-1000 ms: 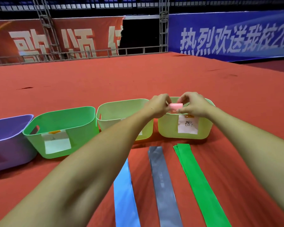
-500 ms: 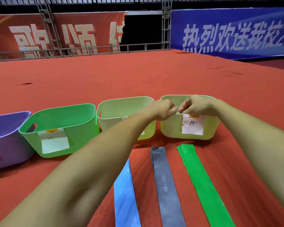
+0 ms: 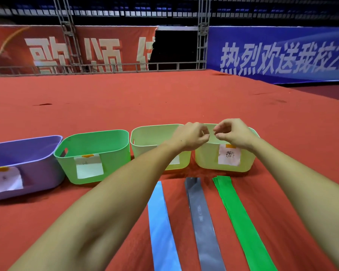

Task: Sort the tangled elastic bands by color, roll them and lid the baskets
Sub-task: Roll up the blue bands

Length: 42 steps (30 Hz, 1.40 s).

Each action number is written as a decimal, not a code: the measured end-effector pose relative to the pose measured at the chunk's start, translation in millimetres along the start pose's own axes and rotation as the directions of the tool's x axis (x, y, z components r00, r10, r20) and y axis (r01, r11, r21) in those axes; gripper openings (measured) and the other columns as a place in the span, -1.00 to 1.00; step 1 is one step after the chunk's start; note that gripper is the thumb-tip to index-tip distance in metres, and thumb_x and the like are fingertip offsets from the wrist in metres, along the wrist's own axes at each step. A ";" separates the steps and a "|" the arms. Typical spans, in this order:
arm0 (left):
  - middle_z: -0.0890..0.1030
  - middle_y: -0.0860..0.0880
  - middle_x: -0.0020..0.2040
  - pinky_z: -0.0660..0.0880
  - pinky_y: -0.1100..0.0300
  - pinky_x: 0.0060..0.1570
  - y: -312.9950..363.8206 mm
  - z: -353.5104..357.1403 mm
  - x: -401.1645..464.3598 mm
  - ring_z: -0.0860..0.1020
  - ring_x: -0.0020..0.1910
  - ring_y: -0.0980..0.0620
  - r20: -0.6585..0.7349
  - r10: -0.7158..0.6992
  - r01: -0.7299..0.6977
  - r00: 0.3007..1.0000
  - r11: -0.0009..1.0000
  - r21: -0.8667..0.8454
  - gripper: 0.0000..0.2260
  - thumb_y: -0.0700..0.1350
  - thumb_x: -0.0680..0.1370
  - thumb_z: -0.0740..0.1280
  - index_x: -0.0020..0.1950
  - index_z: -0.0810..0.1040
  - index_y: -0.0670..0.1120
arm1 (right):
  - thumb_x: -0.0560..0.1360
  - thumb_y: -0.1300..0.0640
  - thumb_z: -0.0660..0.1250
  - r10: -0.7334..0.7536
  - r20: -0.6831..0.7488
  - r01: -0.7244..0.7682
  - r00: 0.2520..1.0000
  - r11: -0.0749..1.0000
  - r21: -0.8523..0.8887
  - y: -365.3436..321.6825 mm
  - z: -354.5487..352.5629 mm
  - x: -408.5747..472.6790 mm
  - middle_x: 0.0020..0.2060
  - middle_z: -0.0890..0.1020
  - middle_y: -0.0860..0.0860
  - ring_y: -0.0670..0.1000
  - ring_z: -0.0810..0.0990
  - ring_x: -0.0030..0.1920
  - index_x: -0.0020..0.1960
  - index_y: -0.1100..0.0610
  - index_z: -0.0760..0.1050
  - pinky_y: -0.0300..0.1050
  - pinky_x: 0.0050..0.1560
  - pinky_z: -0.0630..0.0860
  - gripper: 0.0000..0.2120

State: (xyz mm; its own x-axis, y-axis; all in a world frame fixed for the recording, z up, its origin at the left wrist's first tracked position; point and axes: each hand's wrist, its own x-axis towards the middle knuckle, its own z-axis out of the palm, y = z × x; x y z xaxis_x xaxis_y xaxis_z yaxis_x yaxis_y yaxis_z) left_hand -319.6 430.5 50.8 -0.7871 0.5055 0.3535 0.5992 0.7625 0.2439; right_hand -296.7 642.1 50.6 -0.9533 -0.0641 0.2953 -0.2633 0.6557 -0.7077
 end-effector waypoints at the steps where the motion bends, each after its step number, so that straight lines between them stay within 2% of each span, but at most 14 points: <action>1: 0.77 0.05 0.04 0.62 0.00 0.02 1.2 -7.5 -9.5 0.70 0.06 -0.08 -0.010 0.006 -0.006 1.000 1.000 -0.016 -0.79 0.06 0.63 0.29 0.12 0.70 0.08 | 0.49 0.40 0.48 -0.017 -0.017 0.018 1.000 1.000 0.014 -6.4 0.0 -7.5 -0.10 0.75 0.06 0.01 0.71 -0.09 -0.03 0.09 0.67 -0.04 0.04 0.63 -0.78; 6: 0.77 0.05 0.00 0.65 -0.02 0.00 0.8 -37.6 -66.6 0.72 0.01 0.00 -0.040 0.006 -0.011 0.999 0.992 -0.128 -0.72 0.13 0.55 0.26 0.07 0.70 0.06 | 0.51 0.40 0.48 -0.065 -0.037 0.069 0.997 0.990 0.121 -45.4 7.4 -52.2 -0.05 0.77 0.10 0.07 0.74 0.00 0.01 0.14 0.66 -0.05 0.10 0.64 -0.81; 9: 0.77 0.06 -0.02 0.66 -0.03 -0.03 -2.6 -52.7 -106.8 0.72 -0.01 0.02 -0.067 -0.014 0.002 0.998 0.984 -0.179 -0.70 0.13 0.53 0.27 0.08 0.71 0.04 | 0.51 0.42 0.47 -0.087 -0.029 0.091 0.996 0.980 0.177 -73.1 22.6 -84.0 -0.08 0.76 0.07 0.03 0.73 -0.04 0.01 0.14 0.65 -0.12 0.03 0.61 -0.79; 15: 0.75 0.10 -0.07 0.65 -0.01 -0.05 -14.4 -66.2 -194.0 0.69 -0.07 0.08 -0.084 -0.068 0.050 0.994 0.977 -0.209 -0.77 0.12 0.55 0.32 0.07 0.70 0.07 | 0.50 0.42 0.49 -0.136 0.050 0.119 0.989 0.961 0.250 -110.0 71.3 -149.9 -0.13 0.76 0.00 -0.07 0.70 -0.12 -0.02 0.07 0.66 -0.15 0.05 0.63 -0.74; 18: 0.75 0.12 -0.06 0.64 -0.02 -0.07 -17.6 -61.0 -236.9 0.66 -0.12 0.11 -0.050 -0.066 0.053 0.997 0.973 -0.226 -0.77 0.13 0.57 0.33 0.06 0.70 0.07 | 0.50 0.41 0.49 -0.149 0.116 0.116 0.982 0.960 0.254 -119.4 94.8 -183.1 -0.11 0.77 0.05 -0.07 0.71 -0.11 0.01 0.12 0.66 -0.12 0.01 0.65 -0.79; 20: 0.75 0.15 -0.08 0.63 -0.02 -0.07 -18.4 -52.6 -263.2 0.67 -0.11 0.10 -0.010 -0.069 0.064 0.998 0.964 -0.256 -0.73 0.16 0.54 0.30 0.04 0.71 0.07 | 0.50 0.36 0.51 -0.159 0.155 0.125 0.975 0.970 0.208 -121.0 109.6 -203.9 -0.10 0.77 0.03 -0.07 0.72 -0.09 0.02 0.12 0.68 -0.07 0.02 0.66 -0.82; 23: 0.74 0.14 -0.09 0.62 -0.03 -0.06 -18.0 -35.9 -299.1 0.67 -0.11 0.08 0.079 -0.069 0.089 0.994 0.954 -0.287 -0.73 0.17 0.52 0.31 0.04 0.71 0.07 | 0.48 0.25 0.52 -0.171 0.229 0.141 0.958 0.980 0.141 -117.7 127.5 -233.1 -0.09 0.77 -0.06 -0.06 0.74 -0.06 0.01 0.04 0.69 -0.10 0.03 0.65 -0.83; 28: 0.75 0.12 -0.07 0.62 -0.03 -0.01 -9.1 -13.4 -346.3 0.68 -0.09 0.13 0.199 -0.031 0.100 0.979 0.933 -0.347 -0.71 0.20 0.51 0.39 0.06 0.71 0.05 | 0.47 0.17 0.53 -0.107 0.391 0.111 0.914 0.994 0.013 -109.9 141.3 -279.5 -0.11 0.76 -0.13 -0.10 0.73 -0.08 0.00 0.01 0.68 -0.08 0.02 0.65 -0.87; 30: 0.74 0.12 -0.05 0.62 -0.01 0.00 -3.6 -8.6 -360.0 0.67 -0.09 0.15 0.239 -0.009 0.093 0.971 0.936 -0.340 -0.67 0.25 0.48 0.43 0.08 0.70 0.06 | 0.44 0.06 0.57 -0.105 0.461 0.151 0.881 0.986 -0.064 -107.8 142.0 -293.3 -0.11 0.75 -0.13 -0.13 0.71 -0.07 -0.01 0.00 0.69 -0.10 0.05 0.63 -0.86; 32: 0.73 0.13 0.00 0.61 -0.02 0.03 0.6 -4.1 -369.3 0.65 -0.05 0.15 0.269 0.012 0.077 0.963 0.944 -0.320 -0.64 0.27 0.44 0.46 0.10 0.68 0.08 | 0.40 -0.09 0.59 -0.092 0.499 0.200 0.862 0.965 -0.167 -105.4 140.9 -302.0 -0.08 0.72 -0.15 -0.16 0.66 -0.03 0.01 -0.05 0.70 -0.21 0.05 0.58 -0.76; 34: 0.70 0.13 0.03 0.58 -0.03 0.07 2.8 0.4 -374.3 0.61 0.01 0.13 0.262 0.030 0.047 0.965 0.959 -0.281 -0.62 0.29 0.41 0.49 0.11 0.67 0.10 | 0.38 -0.14 0.56 -0.104 0.507 0.258 0.856 0.935 -0.244 -101.0 140.9 -307.1 -0.04 0.66 -0.19 -0.20 0.60 0.01 0.05 -0.09 0.68 -0.32 0.04 0.51 -0.72; 39: 0.62 0.14 0.05 0.51 -0.01 0.07 7.2 10.3 -376.5 0.51 0.01 0.09 0.204 0.075 -0.038 0.976 0.983 -0.182 -0.59 0.37 0.39 0.49 0.07 0.63 0.13 | 0.43 -0.03 0.48 -0.210 0.515 0.408 0.831 0.859 -0.308 -99.5 144.6 -311.4 -0.04 0.49 -0.22 -0.21 0.44 -0.04 0.05 -0.07 0.63 -0.44 -0.01 0.34 -0.79; 42: 0.61 0.14 0.02 0.49 0.02 0.02 10.6 12.1 -377.1 0.49 -0.01 0.10 0.149 0.070 -0.047 0.986 0.987 -0.151 -0.65 0.33 0.41 0.45 0.03 0.61 0.14 | 0.45 -0.05 0.41 -0.232 0.490 0.439 0.840 0.822 -0.362 -96.7 146.6 -314.3 -0.02 0.47 -0.19 -0.19 0.42 -0.03 0.05 -0.03 0.62 -0.38 -0.02 0.34 -0.79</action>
State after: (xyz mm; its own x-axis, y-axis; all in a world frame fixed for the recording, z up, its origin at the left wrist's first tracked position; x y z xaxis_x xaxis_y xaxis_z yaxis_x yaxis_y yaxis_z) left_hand -18.2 252.9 -90.9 -0.7565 0.6119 0.2309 0.6506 0.6682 0.3608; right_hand 6.7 488.5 -67.8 -0.8125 -0.5748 0.0976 -0.5809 0.7837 -0.2200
